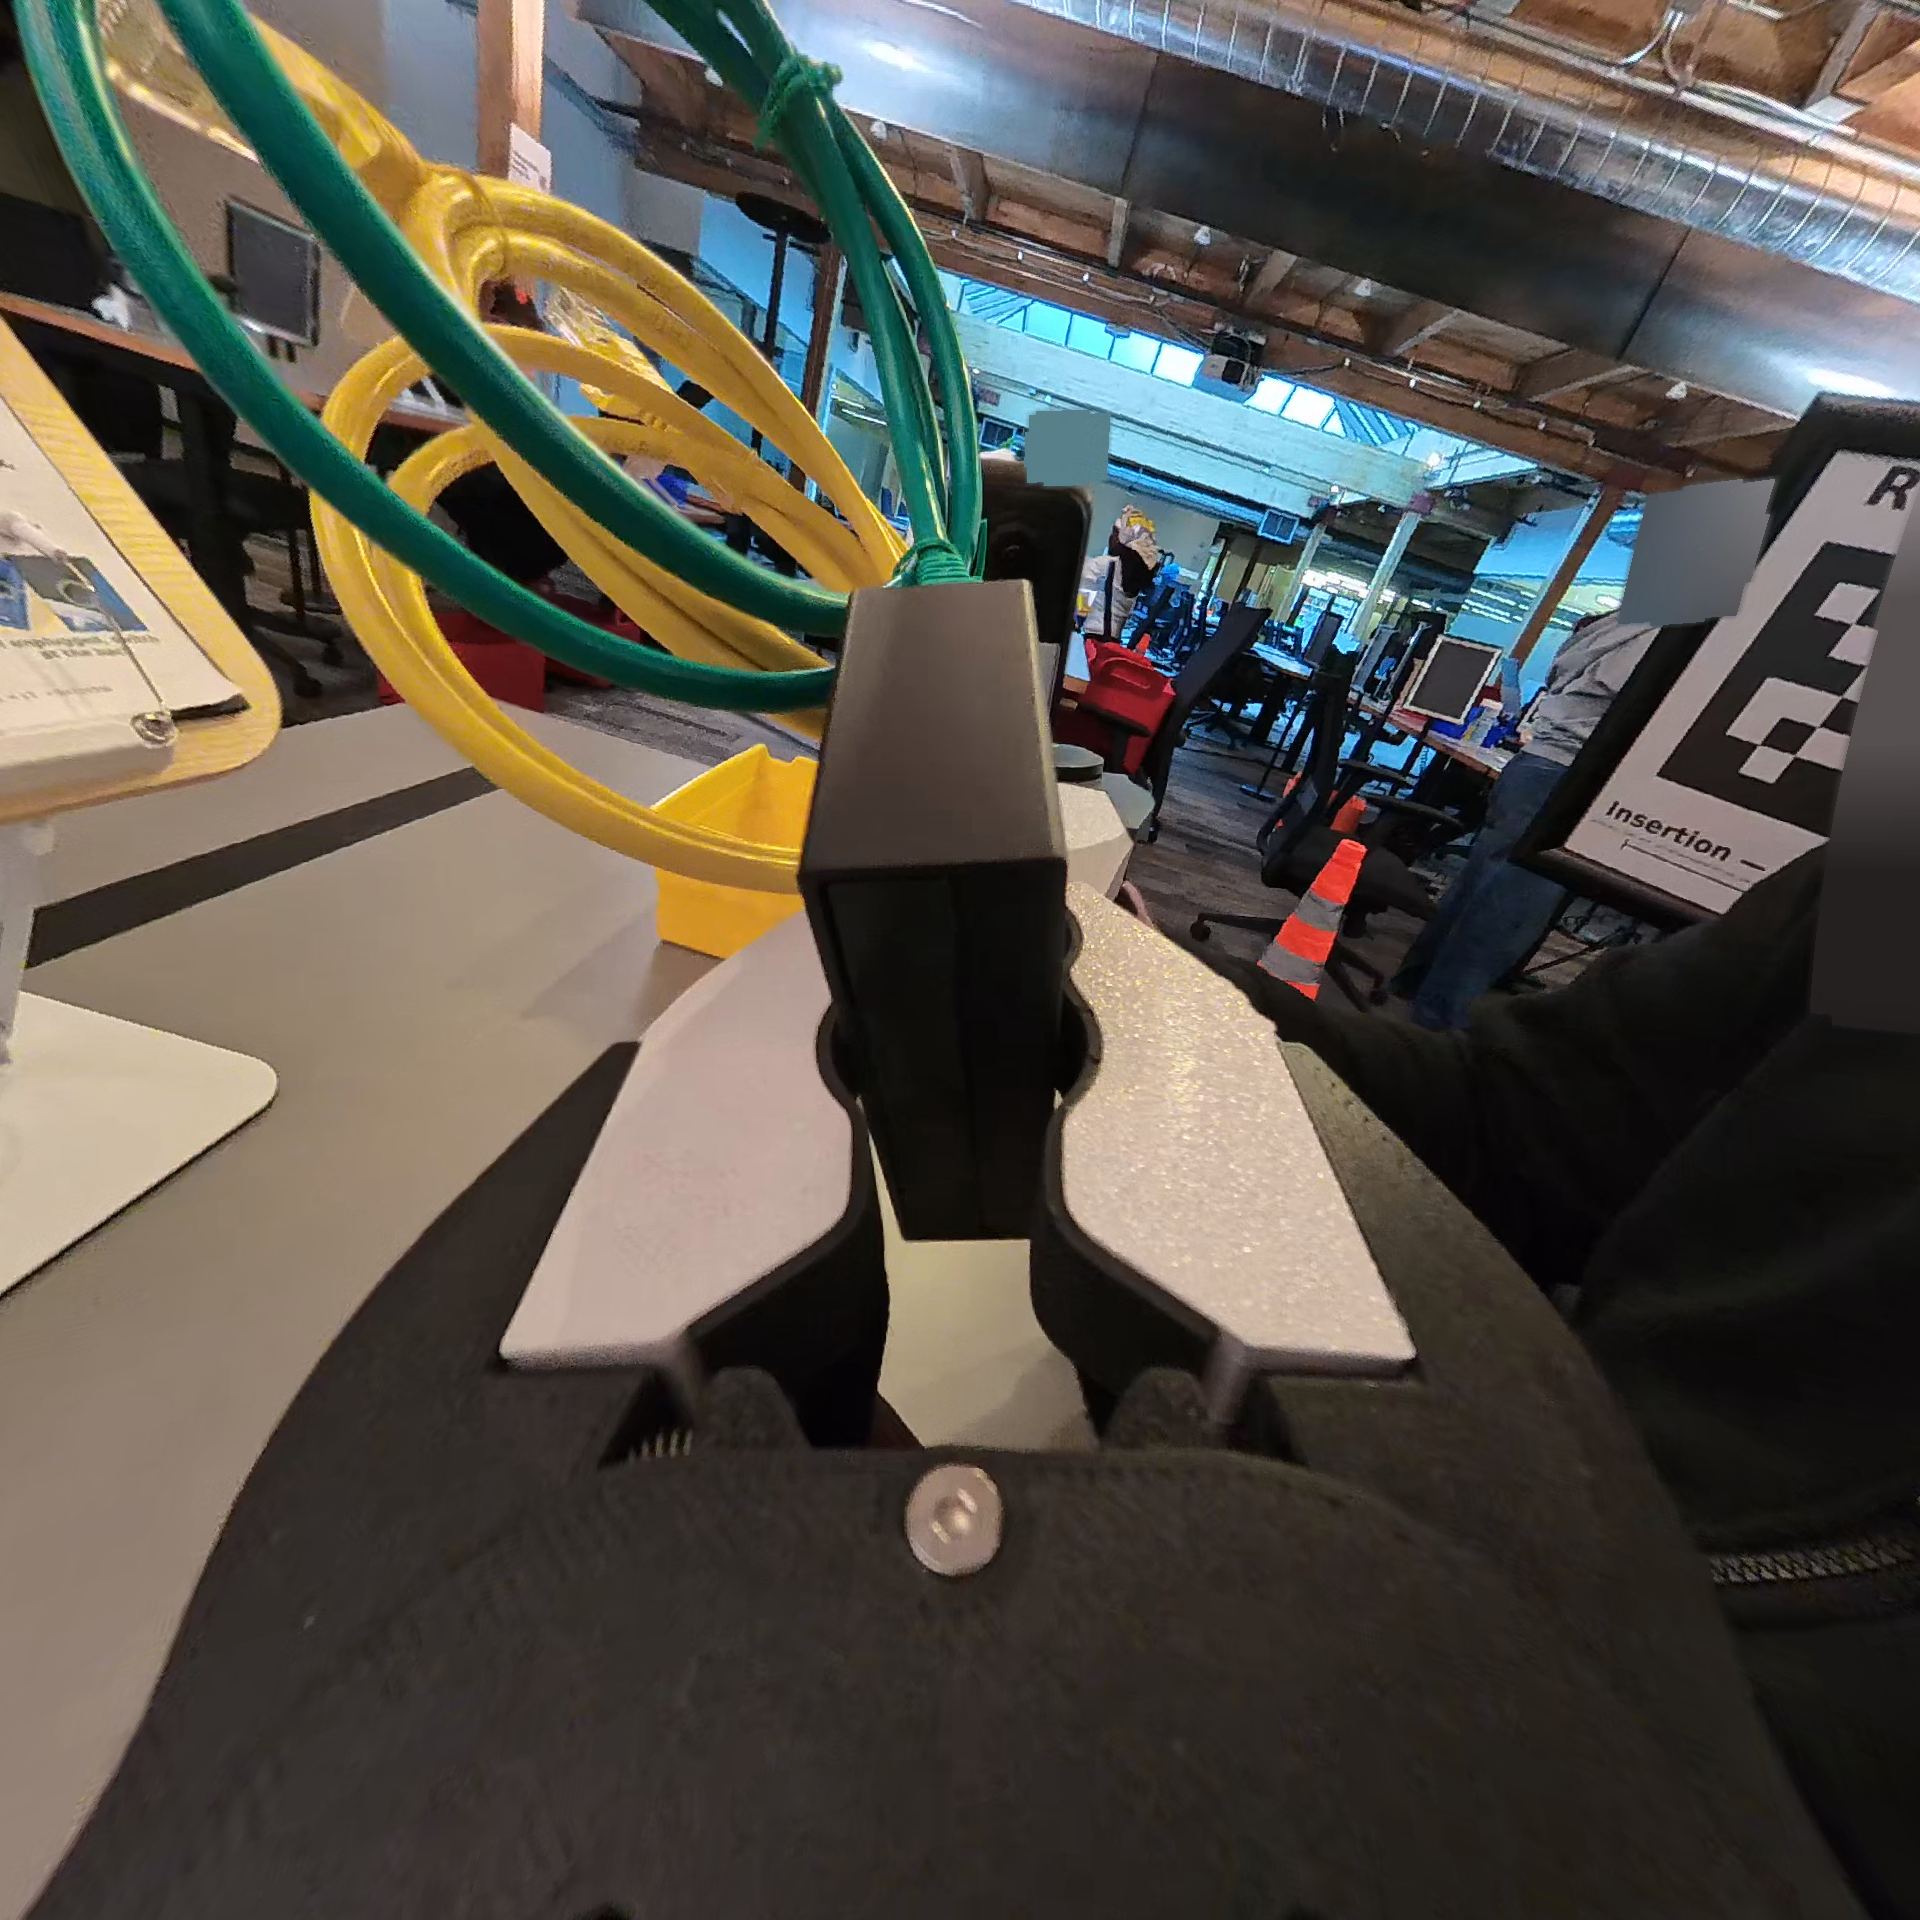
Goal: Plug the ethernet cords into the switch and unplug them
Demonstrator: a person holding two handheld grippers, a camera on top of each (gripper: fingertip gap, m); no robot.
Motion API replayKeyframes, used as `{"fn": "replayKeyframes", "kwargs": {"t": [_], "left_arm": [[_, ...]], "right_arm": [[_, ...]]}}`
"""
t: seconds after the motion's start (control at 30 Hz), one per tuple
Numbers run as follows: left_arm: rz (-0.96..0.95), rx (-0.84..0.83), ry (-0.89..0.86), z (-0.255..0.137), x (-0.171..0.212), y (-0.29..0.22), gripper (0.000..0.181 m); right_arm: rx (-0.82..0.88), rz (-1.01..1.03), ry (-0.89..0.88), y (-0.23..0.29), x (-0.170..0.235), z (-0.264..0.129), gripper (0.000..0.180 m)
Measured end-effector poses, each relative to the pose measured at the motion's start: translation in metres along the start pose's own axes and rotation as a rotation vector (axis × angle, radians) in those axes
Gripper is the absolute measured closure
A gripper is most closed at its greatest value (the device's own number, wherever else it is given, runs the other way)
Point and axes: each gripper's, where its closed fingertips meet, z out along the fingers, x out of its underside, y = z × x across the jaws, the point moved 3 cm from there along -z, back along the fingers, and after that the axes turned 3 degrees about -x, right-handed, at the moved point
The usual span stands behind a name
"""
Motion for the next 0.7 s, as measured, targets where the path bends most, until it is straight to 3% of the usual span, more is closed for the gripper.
{"fn": "replayKeyframes", "kwargs": {"t": [0.27, 0.33, 0.4, 0.7], "left_arm": [[-0.086, 0.01, 0.035, 0.0, 0.01, 0.011, 0.15], [-0.096, 0.03, 0.048, 0.003, 0.014, 0.01, 0.137], [-0.074, 0.002, 0.052, 0.004, 0.019, 0.014, 0.149], [-0.03, -0.051, 0.019, 0.002, 0.011, 0.014, 0.151]], "right_arm": [[-0.012, 0.11, -0.039, -0.009, 0.008, -0.001, 0.167], [0.005, 0.112, -0.065, -0.012, 0.008, -0.002, 0.167], [0.003, 0.108, -0.08, -0.012, 0.008, -0.001, 0.167], [0.078, 0.081, 0.022, -0.017, 0.015, -0.004, 0.155]]}}
